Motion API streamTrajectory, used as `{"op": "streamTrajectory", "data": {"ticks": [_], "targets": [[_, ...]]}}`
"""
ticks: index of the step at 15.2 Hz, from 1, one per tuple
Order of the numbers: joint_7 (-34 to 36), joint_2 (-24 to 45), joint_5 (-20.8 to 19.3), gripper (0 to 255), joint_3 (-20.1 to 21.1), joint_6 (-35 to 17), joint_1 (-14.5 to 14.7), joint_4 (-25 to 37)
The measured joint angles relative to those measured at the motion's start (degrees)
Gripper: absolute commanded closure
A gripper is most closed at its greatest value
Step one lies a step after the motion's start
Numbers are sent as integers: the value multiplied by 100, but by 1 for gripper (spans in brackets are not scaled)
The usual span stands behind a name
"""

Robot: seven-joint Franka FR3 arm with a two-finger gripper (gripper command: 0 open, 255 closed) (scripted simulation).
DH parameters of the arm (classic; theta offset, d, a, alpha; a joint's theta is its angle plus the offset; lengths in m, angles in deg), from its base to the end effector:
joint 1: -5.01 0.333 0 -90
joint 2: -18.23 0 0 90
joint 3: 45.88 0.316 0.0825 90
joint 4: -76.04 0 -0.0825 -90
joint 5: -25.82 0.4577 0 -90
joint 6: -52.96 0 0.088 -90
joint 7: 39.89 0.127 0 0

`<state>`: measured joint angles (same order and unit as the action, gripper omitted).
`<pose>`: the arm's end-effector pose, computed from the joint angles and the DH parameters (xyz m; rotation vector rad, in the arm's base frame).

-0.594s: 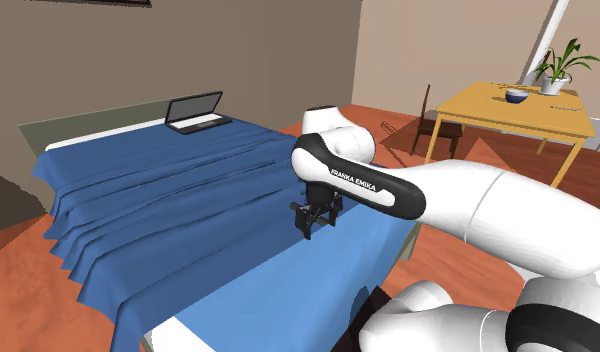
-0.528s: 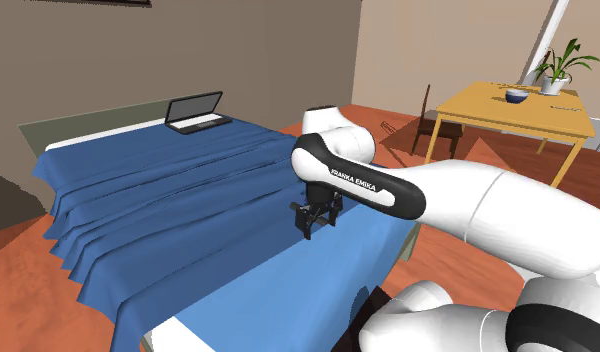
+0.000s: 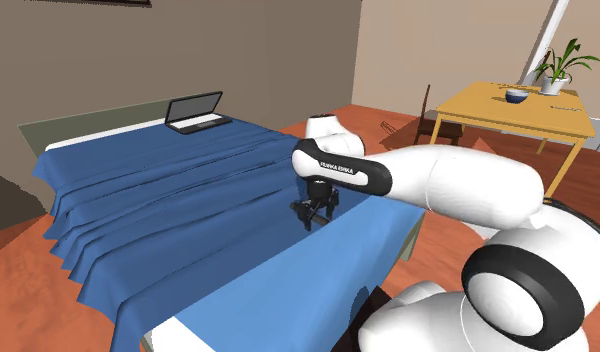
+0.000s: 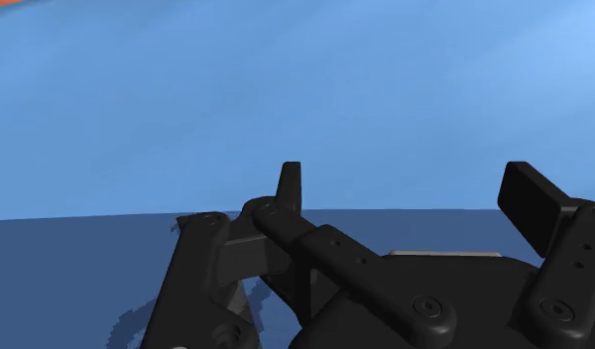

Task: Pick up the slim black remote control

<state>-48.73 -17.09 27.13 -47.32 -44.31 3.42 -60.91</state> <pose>0.4272 -0.0203 0.4937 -3.0909 -0.1590 0.1117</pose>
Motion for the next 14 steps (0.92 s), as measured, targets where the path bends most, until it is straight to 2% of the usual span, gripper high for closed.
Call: {"op": "streamTrajectory", "data": {"ticks": [8, 14], "targets": [[-855, 1527, -85, 0, -543, -995, -121, 641], [-1475, 2786, 113, 0, -834, -1557, -169, 1392]]}}
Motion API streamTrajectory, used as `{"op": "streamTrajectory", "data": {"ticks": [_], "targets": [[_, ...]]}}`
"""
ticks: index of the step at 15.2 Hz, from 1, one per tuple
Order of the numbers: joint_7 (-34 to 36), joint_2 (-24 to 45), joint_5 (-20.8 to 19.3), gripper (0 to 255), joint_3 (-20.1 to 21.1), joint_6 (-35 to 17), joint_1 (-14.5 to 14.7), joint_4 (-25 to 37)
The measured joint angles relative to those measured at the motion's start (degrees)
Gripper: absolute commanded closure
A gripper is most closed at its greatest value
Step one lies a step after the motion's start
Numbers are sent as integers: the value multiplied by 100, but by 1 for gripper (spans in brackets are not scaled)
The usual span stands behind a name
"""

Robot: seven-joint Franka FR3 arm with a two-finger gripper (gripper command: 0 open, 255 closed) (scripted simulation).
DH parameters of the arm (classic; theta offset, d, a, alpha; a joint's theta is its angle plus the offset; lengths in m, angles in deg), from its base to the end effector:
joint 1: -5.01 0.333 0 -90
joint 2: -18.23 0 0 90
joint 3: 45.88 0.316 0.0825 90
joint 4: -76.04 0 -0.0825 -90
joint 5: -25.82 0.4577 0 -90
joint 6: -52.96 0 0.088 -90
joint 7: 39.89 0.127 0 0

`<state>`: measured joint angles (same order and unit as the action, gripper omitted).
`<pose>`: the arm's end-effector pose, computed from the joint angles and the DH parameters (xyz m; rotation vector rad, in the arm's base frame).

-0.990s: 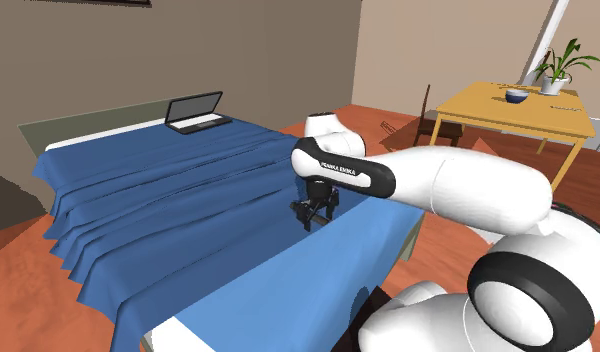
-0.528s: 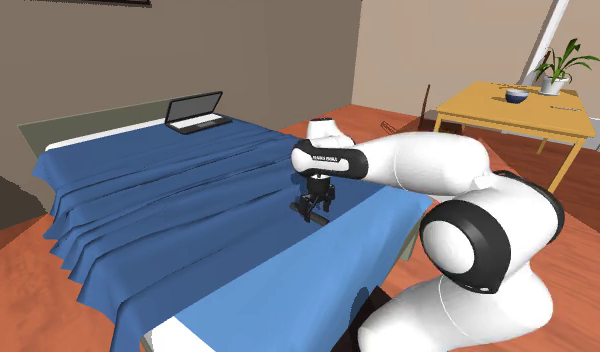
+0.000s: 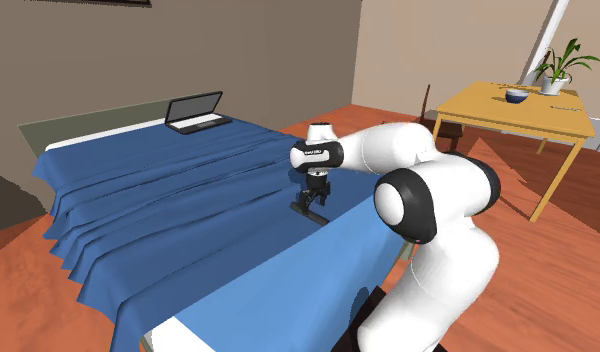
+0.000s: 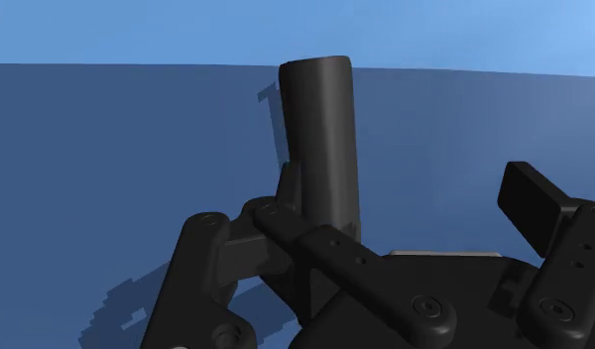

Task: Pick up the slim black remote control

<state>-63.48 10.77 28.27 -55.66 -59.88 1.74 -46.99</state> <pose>0.5572 -0.1262 0.4019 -3.0569 -0.2579 0.0431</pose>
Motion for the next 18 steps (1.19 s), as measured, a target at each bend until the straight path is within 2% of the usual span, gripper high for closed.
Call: {"op": "streamTrajectory", "data": {"ticks": [4, 11, 12, 18], "targets": [[-347, 660, 170, 0, -110, -223, -58, 447], [-457, 927, 251, 0, -121, -695, -70, 238], [-460, 939, 255, 255, -121, -724, -69, 220], [-462, 937, 255, 255, -123, -761, -71, 210]]}}
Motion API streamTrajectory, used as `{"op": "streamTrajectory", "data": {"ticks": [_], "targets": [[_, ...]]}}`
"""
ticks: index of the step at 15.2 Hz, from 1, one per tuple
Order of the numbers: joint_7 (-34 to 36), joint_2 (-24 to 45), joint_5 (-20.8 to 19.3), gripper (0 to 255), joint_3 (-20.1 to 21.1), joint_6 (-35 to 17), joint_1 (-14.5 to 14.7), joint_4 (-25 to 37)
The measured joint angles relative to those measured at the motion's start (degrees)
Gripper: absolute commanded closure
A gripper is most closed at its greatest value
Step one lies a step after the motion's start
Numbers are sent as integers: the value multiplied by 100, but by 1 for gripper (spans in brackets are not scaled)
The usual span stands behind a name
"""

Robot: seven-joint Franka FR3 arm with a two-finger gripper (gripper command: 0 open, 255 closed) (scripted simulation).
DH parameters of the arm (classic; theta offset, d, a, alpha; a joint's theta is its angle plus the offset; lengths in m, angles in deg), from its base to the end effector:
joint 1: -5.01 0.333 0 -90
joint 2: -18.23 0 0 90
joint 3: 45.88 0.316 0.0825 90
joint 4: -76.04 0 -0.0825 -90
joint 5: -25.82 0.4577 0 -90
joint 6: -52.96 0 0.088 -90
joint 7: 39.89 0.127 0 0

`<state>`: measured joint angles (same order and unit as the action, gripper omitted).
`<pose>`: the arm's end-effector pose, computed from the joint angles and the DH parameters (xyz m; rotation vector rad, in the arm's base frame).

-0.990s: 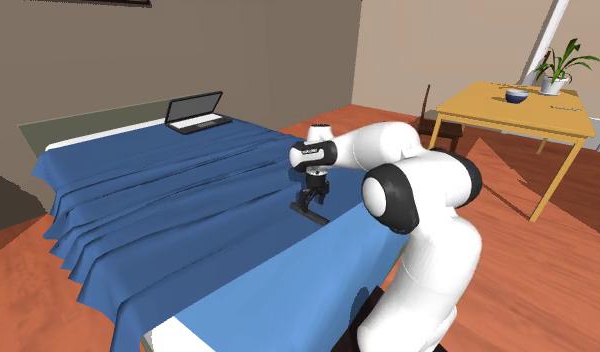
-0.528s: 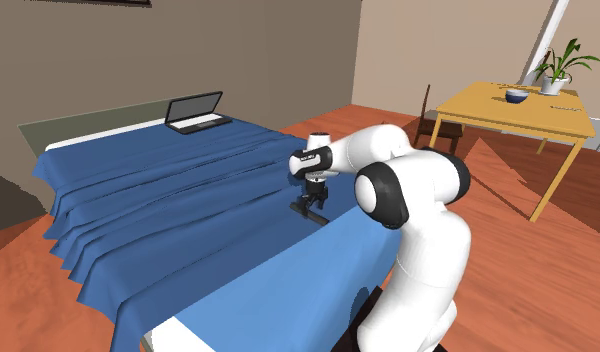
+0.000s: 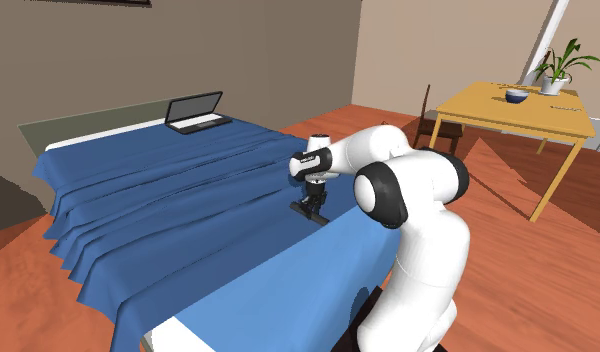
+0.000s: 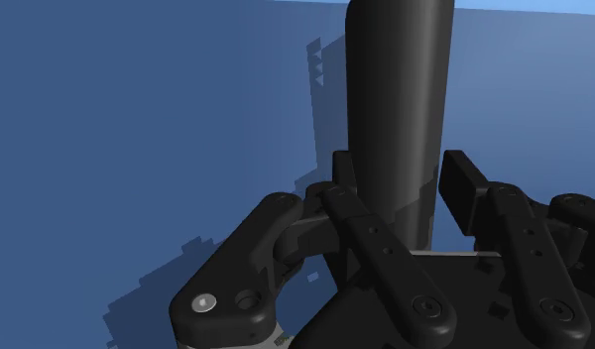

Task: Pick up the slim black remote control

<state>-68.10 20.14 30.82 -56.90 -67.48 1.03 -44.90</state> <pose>0.5858 -0.1510 0.3371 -3.0501 -0.2825 0.0205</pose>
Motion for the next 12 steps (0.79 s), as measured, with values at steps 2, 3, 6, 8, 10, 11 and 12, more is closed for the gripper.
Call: {"op": "streamTrajectory", "data": {"ticks": [2, 3, 6, 8, 10, 11, 12], "targets": [[3, 3, 0, 255, 0, 2, 1, 4], [5, 2, -1, 255, 1, 2, 1, 3], [-1, -12, -7, 255, -3, 102, -3, 70], [27, -68, -24, 255, 1, 225, 3, 137], [42, -104, -39, 255, 0, 378, 2, 255], [56, -147, -51, 255, 1, 444, 4, 278], [74, -186, -61, 255, 5, 522, 7, 319]]}}
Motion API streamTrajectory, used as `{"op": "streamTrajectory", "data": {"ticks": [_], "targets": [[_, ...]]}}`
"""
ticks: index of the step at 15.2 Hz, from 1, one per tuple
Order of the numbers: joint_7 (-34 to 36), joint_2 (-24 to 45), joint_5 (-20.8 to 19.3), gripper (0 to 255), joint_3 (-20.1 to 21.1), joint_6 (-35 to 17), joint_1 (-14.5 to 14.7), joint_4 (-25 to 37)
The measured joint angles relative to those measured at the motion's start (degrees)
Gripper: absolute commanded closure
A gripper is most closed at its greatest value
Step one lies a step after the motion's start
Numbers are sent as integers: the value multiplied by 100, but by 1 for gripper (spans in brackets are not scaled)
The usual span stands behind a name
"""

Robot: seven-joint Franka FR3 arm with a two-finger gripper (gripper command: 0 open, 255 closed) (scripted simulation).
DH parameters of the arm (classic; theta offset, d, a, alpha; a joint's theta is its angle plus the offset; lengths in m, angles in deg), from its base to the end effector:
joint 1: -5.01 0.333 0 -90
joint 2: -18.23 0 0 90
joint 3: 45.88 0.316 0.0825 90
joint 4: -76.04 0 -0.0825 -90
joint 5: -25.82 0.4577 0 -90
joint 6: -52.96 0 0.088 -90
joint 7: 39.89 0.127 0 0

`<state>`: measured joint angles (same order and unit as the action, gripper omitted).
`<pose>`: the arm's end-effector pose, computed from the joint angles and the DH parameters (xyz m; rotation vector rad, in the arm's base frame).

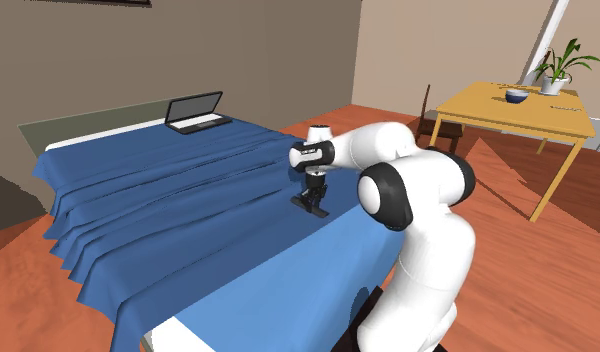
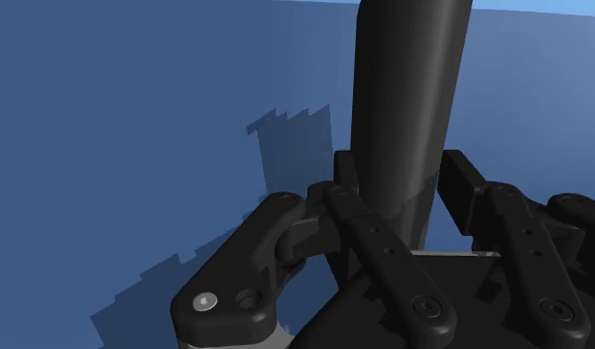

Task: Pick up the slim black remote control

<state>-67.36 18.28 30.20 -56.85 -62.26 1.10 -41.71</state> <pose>0.5895 -0.1505 0.3778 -3.0484 -0.2837 0.0265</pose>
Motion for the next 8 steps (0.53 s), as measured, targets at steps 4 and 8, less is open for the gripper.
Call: {"op": "streamTrajectory", "data": {"ticks": [4, 8], "targets": [[23, -100, -31, 255, -5, 298, -5, 201], [49, -156, -49, 255, -4, 569, -5, 419]]}}
